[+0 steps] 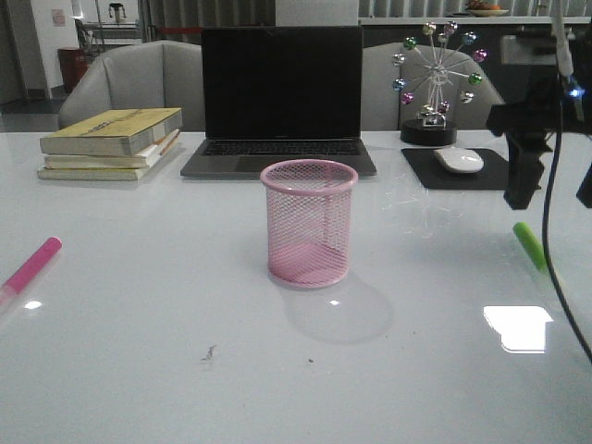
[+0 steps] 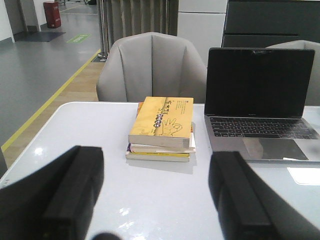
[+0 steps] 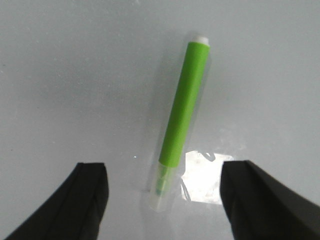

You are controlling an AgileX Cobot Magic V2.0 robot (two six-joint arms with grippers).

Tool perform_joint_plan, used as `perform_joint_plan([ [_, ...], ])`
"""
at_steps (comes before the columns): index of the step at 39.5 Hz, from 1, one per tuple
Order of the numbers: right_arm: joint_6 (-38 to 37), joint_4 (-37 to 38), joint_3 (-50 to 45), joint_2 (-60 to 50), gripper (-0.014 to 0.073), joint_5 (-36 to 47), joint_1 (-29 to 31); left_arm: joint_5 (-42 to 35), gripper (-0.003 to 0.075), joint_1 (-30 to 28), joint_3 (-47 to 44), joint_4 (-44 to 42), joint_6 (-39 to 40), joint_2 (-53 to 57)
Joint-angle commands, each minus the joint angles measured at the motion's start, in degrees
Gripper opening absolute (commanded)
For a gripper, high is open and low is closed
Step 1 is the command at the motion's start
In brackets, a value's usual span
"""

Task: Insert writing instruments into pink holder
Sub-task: 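Lower the right gripper over the green marker and close on it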

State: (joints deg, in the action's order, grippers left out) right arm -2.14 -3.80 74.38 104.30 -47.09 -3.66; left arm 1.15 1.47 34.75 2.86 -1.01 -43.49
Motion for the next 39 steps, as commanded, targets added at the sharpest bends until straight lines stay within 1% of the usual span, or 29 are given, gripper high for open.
perform_joint_plan([
  [1, -0.12, -0.07, 2.13, -0.19, 0.0571, 1.24, 0.16, -5.14, 0.051, 0.29, 1.77, 0.33, 0.51, 0.18],
  [8, -2.57, -0.07, 2.13, 2.99, 0.0571, 2.43, 0.16, -5.14, 0.051, 0.29, 1.77, 0.33, 0.51, 0.18],
  [26, -2.64, 0.02, 2.13, 5.41, 0.0571, 5.32, 0.22, -5.14, 0.051, 0.29, 1.77, 0.33, 0.51, 0.18],
  [32, -2.64, 0.02, 2.13, 5.41, 0.0571, 5.43, 1.49, -5.14, 0.051, 0.29, 1.77, 0.33, 0.51, 0.18],
  [39, -2.64, 0.02, 2.13, 5.41, 0.0571, 3.65, 3.42, -5.14, 0.051, 0.29, 1.77, 0.33, 0.51, 0.18],
])
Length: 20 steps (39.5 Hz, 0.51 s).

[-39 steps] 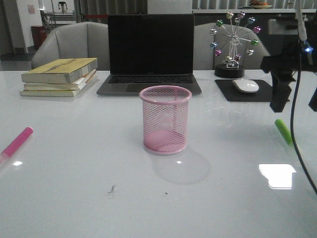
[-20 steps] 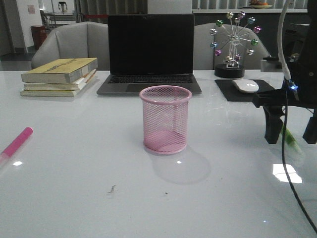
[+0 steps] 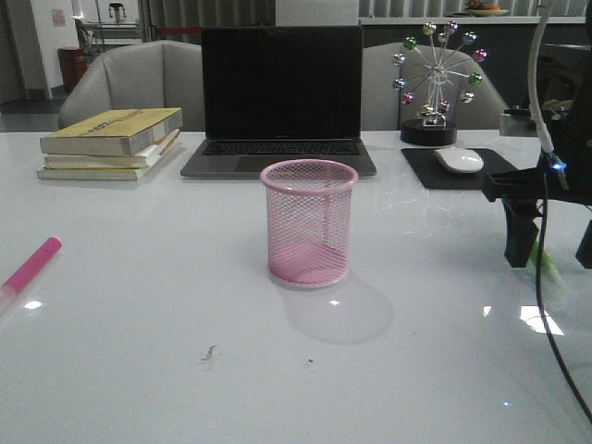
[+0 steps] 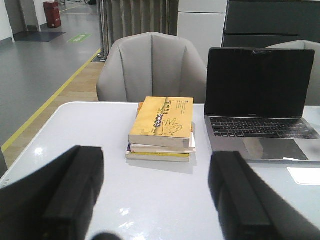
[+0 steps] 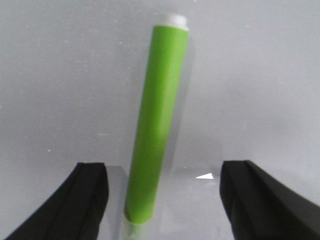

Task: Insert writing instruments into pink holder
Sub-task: 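Lower the right gripper over the green marker and close on it, then lift the green marker upright with the right gripper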

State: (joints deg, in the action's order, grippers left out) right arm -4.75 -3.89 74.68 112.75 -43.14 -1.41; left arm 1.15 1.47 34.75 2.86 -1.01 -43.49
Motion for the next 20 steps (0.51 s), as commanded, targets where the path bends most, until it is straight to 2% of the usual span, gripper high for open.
perform_joint_plan([
  [1, -0.03, 0.11, 1.82, -3.04, 0.0571, -0.45, 1.3, -5.14, 0.051, 0.29, 1.77, 0.33, 0.51, 0.18],
  [14, 0.39, 0.27, 1.82, -3.04, 0.0568, -0.74, 1.61, -5.14, 0.051, 0.29, 1.77, 0.33, 0.51, 0.18],
  [20, 0.88, 0.27, 1.82, -3.04, 0.0494, -0.85, 1.61, -5.14, 0.051, 0.29, 1.77, 0.33, 0.51, 0.18],
])
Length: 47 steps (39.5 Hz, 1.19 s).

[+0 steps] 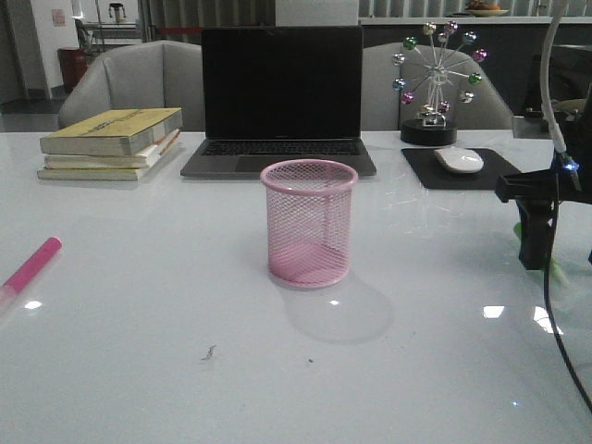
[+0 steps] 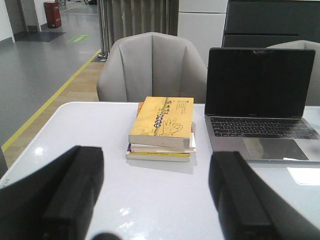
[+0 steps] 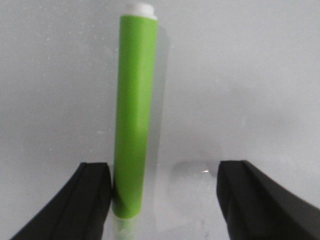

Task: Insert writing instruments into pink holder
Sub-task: 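Lift the green marker upright with the right gripper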

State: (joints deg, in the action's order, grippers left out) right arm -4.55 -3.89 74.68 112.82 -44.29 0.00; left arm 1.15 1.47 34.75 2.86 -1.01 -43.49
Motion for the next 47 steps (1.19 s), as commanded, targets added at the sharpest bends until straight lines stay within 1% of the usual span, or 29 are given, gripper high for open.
perform_joint_plan([
  [1, 0.68, 0.27, 1.82, -3.11, 0.0481, 0.24, 0.2, -5.14, 0.051, 0.29, 1.77, 0.33, 0.51, 0.18],
  [4, 0.68, 0.27, 1.82, -3.11, 0.0442, 0.18, 0.2, -5.14, 0.051, 0.29, 1.77, 0.33, 0.51, 0.18],
  [7, 0.68, 0.27, 1.82, -2.99, 0.0421, 0.1, 0.2, -5.14, 0.051, 0.29, 1.77, 0.33, 0.51, 0.18],
  [12, 0.68, 0.27, 1.82, -2.39, 0.0416, -0.07, 0.2, -5.14, 0.051, 0.29, 1.77, 0.33, 0.51, 0.18],
  [20, 1.54, 0.27, 1.82, 0.96, 0.0416, -2.51, 0.2, -5.14, 0.051, 0.29, 1.77, 0.33, 0.51, 0.18],
  [25, 1.54, 0.18, 1.82, 2.05, 0.0407, -2.36, 0.2, -5.14, 0.051, 0.29, 1.77, 0.33, 0.51, 0.18],
  [28, 1.54, 0.18, 1.82, 2.05, 0.035, -1.71, 0.2, -5.14, 0.051, 0.29, 1.77, 0.33, 0.51, 0.18],
  [31, 1.54, 0.18, 1.82, 2.05, 0.024, -1.32, 0.2, -5.14, 0.051, 0.29, 1.77, 0.33, 0.51, 0.18],
  [35, 1.54, 0.18, 1.82, 2.05, 0.005, -0.39, 0.2, -5.14, 0.051, 0.29, 1.77, 0.33, 0.51, 0.18],
  [36, 1.54, 0.18, 1.82, 2.05, 0.0041, -0.08, 0.2, -5.14, 0.051, 0.29, 1.77, 0.33, 0.51, 0.18],
  [38, 1.54, 0.18, 1.82, 2.05, 0.0069, 0.64, 0.2, -5.14, 0.051, 0.29, 1.77, 0.33, 0.51, 0.18],
  [41, 1.54, -0.6, 1.82, 1.52, 0.0066, 1.94, 0.14, -5.14, 0.051, 0.29, 1.77, 0.33, 0.51, 0.18],
  [47, 2.16, -1.21, 1.82, -1.9, 0.0066, 8.13, -1.85, -5.14, 0.051, 0.29, 1.77, 0.33, 0.51, 0.18],
])
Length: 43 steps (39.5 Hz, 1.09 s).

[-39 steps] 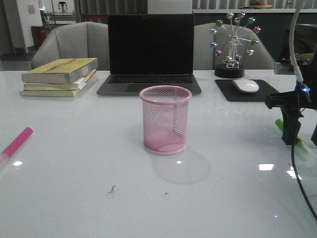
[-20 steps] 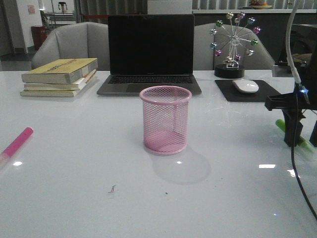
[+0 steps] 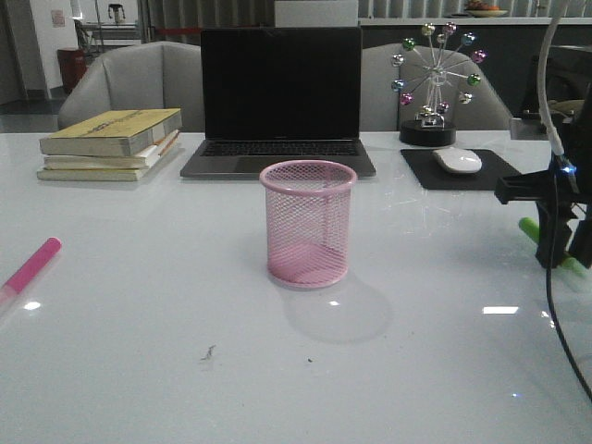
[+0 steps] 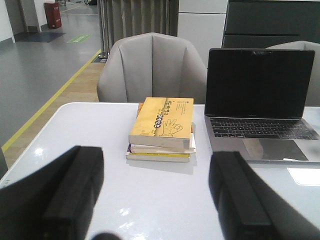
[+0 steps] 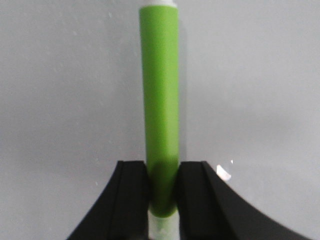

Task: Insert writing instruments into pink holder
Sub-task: 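Lift the green marker upright with the right gripper, then move the green marker over the pink holder and lower it in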

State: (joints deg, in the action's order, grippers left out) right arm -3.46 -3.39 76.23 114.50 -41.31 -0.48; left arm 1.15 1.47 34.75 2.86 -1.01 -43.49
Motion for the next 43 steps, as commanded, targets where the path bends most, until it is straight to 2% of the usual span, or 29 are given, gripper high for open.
perform_joint_plan([
  [1, 1.39, -1.72, 0.27, -4.73, 0.0066, 6.2, -1.92, -5.14, 0.051, 0.29, 1.77, 0.33, 0.51, 0.18],
  [16, 1.47, -1.72, -0.87, -19.21, 0.0066, 26.99, -15.76, -5.14, 0.051, 0.29, 1.77, 0.33, 0.51, 0.18],
  [25, 1.47, -1.72, -10.31, -22.76, 0.0057, 48.83, -24.25, -5.14, 0.051, 0.29, 1.77, 0.33, 0.51, 0.18],
  [33, 1.47, -0.06, -22.11, -20.81, 0.0057, 75.85, -30.22, -5.14, 0.051, 0.29, 1.77, 0.33, 0.51, 0.18],
  [37, 1.47, -0.06, -24.9, -18.56, 0.0057, 81.28, -31.18, -5.14, 0.051, 0.29, 1.77, 0.33, 0.51, 0.18],
  [43, 1.47, -0.06, -25.33, -14.44, 0.0057, 83.26, -31.18, -5.14, 0.051, 0.29, 1.77, 0.33, 0.51, 0.18],
])
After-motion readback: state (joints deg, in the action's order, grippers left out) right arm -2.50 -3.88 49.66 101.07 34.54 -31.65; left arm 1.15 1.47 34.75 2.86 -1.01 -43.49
